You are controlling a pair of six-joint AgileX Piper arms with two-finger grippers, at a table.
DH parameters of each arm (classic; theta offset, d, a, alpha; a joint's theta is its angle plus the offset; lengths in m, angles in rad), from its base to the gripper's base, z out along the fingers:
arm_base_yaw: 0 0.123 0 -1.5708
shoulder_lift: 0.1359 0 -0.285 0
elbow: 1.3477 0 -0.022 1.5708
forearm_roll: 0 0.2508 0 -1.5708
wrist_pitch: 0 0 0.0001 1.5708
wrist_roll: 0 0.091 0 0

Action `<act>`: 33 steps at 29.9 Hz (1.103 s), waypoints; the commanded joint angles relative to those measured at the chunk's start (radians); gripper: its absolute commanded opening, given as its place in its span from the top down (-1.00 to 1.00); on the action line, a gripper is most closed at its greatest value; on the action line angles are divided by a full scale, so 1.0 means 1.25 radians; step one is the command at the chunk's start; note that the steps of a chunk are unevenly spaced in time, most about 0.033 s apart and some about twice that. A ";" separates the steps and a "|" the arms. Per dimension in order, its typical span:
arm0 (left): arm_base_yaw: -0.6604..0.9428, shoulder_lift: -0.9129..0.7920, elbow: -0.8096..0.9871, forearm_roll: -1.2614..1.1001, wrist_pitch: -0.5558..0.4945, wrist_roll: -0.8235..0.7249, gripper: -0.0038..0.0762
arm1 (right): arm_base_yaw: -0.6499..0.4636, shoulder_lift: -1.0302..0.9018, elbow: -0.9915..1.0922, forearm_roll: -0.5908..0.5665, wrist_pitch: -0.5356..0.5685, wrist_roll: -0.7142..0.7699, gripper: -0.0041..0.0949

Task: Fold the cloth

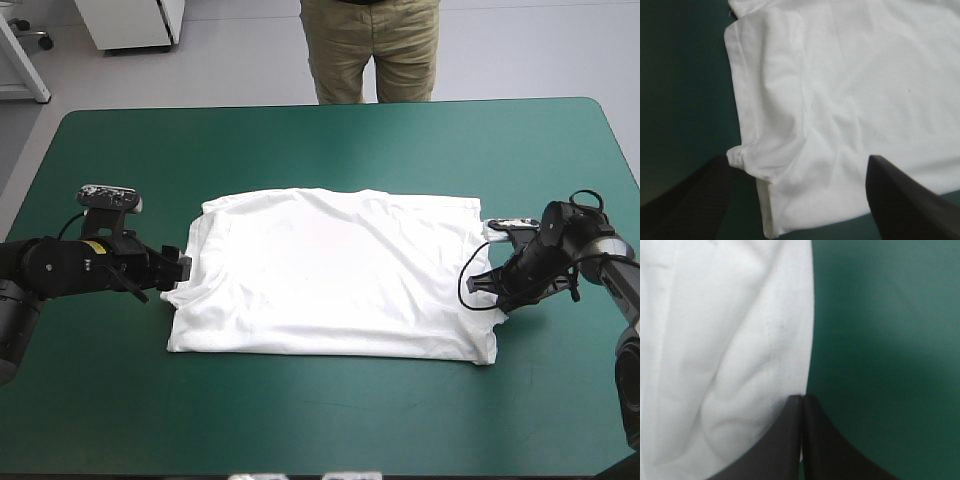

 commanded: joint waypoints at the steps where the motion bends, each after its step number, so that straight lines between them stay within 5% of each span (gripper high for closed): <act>1: 0.000 -0.014 -0.027 -0.013 -0.035 -0.007 -0.46 | 0.002 -0.064 -0.012 0.028 -0.006 0.000 0.95; 12: 0.000 -0.014 -0.027 -0.015 -0.044 -0.007 -0.46 | 0.009 -0.213 -0.033 0.023 -0.017 0.016 0.95; 18: 0.000 -0.014 -0.027 -0.015 -0.044 -0.007 -0.46 | 0.112 -0.234 -0.099 0.042 -0.001 0.021 0.95; 25: 0.000 -0.014 -0.027 -0.015 -0.019 -0.007 -0.46 | 0.263 -0.162 -0.180 0.034 -0.001 0.084 0.95; 33: 0.000 -0.014 -0.027 -0.015 0.016 -0.001 -0.46 | 0.282 -0.011 -0.190 -0.035 -0.003 0.125 0.95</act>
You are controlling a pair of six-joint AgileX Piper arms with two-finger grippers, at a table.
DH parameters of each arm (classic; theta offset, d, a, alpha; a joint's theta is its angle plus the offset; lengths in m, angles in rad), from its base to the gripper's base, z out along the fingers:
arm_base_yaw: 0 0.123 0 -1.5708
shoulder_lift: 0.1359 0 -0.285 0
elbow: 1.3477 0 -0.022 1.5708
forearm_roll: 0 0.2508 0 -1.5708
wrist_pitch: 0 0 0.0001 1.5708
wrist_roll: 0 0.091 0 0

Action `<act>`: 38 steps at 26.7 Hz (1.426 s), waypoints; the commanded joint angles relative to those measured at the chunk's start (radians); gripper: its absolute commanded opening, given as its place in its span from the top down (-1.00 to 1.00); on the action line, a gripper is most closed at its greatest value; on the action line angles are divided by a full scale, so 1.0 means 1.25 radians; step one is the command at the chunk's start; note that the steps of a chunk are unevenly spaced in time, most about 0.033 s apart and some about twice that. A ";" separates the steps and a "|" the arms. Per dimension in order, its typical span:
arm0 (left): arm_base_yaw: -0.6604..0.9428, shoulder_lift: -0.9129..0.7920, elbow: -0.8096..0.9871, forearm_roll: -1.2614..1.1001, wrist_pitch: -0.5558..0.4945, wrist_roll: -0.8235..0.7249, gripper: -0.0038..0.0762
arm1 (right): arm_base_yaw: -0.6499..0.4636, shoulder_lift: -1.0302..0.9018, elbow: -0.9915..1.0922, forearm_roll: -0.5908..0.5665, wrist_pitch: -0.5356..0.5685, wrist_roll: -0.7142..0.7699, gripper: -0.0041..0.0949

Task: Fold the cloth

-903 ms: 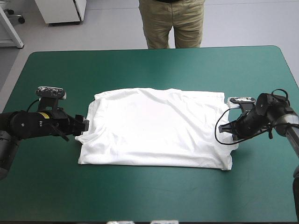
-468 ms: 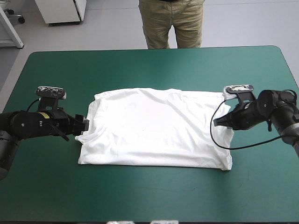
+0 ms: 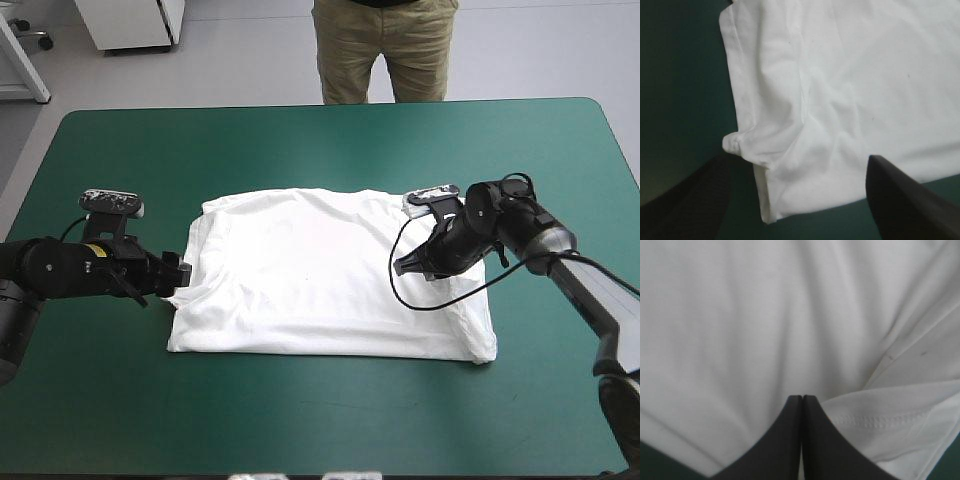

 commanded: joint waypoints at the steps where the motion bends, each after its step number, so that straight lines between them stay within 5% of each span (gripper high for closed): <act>1: 0.000 -0.014 -0.027 -0.018 -0.014 0.000 -0.46 | 0.001 0.030 -0.026 -0.058 -0.014 0.025 0.95; 14: 0.000 -0.014 -0.027 -0.016 -0.007 0.011 -0.46 | 0.001 0.093 -0.024 -0.078 -0.006 0.014 0.92; 18: 0.000 -0.014 -0.027 -0.016 -0.007 0.008 -0.46 | 0.001 0.056 -0.025 -0.081 -0.005 0.014 0.50; 22: 0.000 -0.012 -0.027 0.003 -0.014 -0.036 -0.46 | 0.001 -0.038 -0.025 -0.079 0.021 0.014 -0.21; 27: 0.000 0.018 -0.027 0.142 -0.030 -0.156 -0.46 | 0.001 -0.192 -0.025 -0.089 0.023 0.013 -0.19; 34: 0.000 0.118 -0.019 0.062 0.031 -0.126 -0.46 | 0.001 -0.379 -0.025 -0.155 0.075 0.048 -0.19; 38: 0.000 0.118 0.082 0.053 -0.006 -0.105 -0.46 | 0.001 -0.461 0.003 -0.212 0.105 0.092 -0.19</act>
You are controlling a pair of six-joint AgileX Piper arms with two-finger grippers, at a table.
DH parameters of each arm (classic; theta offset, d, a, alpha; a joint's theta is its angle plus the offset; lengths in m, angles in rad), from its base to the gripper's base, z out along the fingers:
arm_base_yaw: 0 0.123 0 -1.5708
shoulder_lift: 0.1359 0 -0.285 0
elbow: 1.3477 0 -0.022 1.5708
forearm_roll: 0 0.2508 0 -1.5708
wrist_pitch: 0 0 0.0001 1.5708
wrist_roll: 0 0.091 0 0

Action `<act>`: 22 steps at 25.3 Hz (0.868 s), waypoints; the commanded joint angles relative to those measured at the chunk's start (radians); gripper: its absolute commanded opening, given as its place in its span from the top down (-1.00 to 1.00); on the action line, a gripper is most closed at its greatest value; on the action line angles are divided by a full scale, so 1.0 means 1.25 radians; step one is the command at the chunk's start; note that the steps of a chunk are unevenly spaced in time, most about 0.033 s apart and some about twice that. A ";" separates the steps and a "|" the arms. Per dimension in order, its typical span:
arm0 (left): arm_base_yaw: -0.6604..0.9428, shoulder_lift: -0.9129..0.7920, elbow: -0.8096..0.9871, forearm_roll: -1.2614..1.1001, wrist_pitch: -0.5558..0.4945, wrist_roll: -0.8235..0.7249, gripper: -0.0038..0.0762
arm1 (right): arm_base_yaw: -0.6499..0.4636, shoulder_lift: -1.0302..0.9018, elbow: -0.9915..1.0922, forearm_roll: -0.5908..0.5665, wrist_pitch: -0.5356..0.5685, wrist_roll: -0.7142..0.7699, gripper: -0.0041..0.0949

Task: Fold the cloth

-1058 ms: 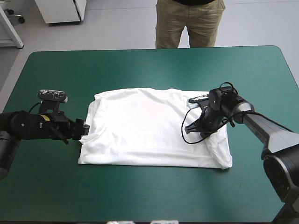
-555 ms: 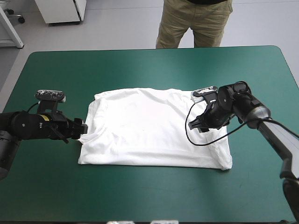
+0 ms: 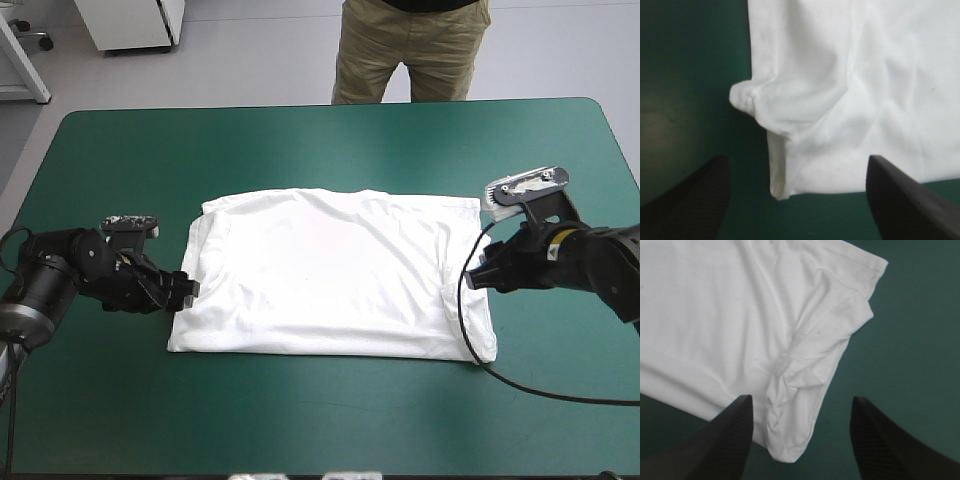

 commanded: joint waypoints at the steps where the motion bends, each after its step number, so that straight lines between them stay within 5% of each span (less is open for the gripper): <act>1: 0.000 -0.018 0.054 -0.014 -0.029 0.010 -0.46 | 0.001 -0.055 0.016 -0.025 -0.012 0.012 -0.19; 9: 0.000 -0.019 0.169 -0.027 -0.160 0.021 -0.46 | 0.001 -0.088 0.115 0.002 -0.035 0.033 -0.08; 22: 0.000 0.080 0.171 -0.019 -0.170 0.032 -0.38 | 0.001 -0.088 0.116 0.009 -0.052 0.036 -0.06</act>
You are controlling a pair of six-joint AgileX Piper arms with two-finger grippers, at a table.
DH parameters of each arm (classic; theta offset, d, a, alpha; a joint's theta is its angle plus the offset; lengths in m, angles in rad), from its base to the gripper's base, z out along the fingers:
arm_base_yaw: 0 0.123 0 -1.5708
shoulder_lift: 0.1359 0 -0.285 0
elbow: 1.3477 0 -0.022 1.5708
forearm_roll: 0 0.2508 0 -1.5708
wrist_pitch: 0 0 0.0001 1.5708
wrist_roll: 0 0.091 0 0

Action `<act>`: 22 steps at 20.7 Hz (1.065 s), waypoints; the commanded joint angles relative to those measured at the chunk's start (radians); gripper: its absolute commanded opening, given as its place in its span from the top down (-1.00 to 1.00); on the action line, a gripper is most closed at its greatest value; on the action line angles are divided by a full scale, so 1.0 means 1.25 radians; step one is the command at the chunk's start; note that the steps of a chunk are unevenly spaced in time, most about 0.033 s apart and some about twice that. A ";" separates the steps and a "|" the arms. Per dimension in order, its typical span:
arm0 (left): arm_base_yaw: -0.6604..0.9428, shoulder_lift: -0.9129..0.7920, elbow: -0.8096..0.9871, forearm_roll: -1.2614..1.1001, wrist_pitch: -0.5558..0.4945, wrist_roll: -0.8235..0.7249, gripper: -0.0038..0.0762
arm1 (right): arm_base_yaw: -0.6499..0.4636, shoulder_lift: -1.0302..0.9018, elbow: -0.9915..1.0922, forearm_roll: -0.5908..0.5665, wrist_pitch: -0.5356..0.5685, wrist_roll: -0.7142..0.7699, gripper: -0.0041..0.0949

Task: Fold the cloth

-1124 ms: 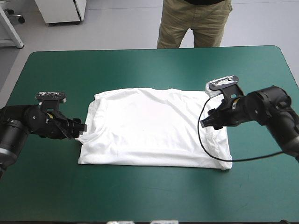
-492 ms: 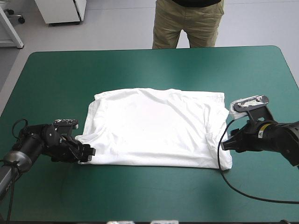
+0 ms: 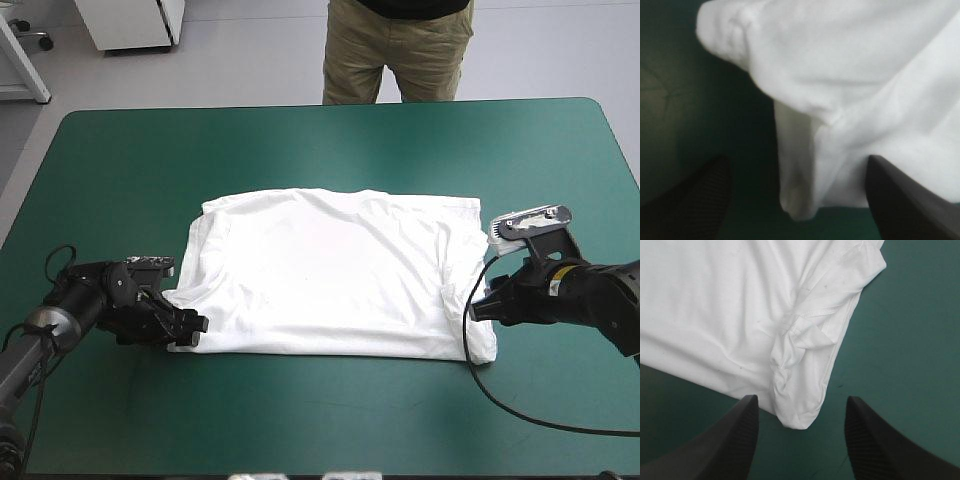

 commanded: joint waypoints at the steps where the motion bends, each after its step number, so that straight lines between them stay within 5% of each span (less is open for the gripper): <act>1: 0.000 0.017 -0.017 -0.016 -0.013 0.004 -0.28 | 0.001 -0.013 -0.018 -0.005 -0.043 0.000 -0.06; 4: 0.000 0.053 -0.017 -0.064 0.003 0.042 0.34 | 0.001 -0.011 -0.018 -0.005 -0.043 0.000 -0.06; 5: 0.000 0.060 -0.017 -0.095 0.006 0.070 0.70 | 0.001 -0.011 -0.018 -0.005 -0.043 0.000 -0.06; 7: 0.000 0.060 -0.017 -0.117 0.008 0.096 0.92 | 0.001 -0.011 -0.018 -0.005 -0.031 0.000 -0.06; 10: 0.000 0.060 -0.017 -0.118 0.023 0.101 0.93 | 0.001 -0.011 -0.013 -0.026 0.063 0.008 -0.06; 13: 0.000 0.060 -0.017 -0.116 0.020 0.104 0.93 | 0.001 -0.019 0.088 -0.014 0.060 0.015 -0.09; 16: 0.000 0.060 -0.017 -0.115 0.030 0.117 0.93 | 0.001 0.005 0.217 -0.012 -0.101 0.046 -0.23; 22: 0.000 0.060 -0.017 -0.116 0.033 0.125 0.93 | 0.001 0.084 0.269 0.040 -0.217 0.032 -0.22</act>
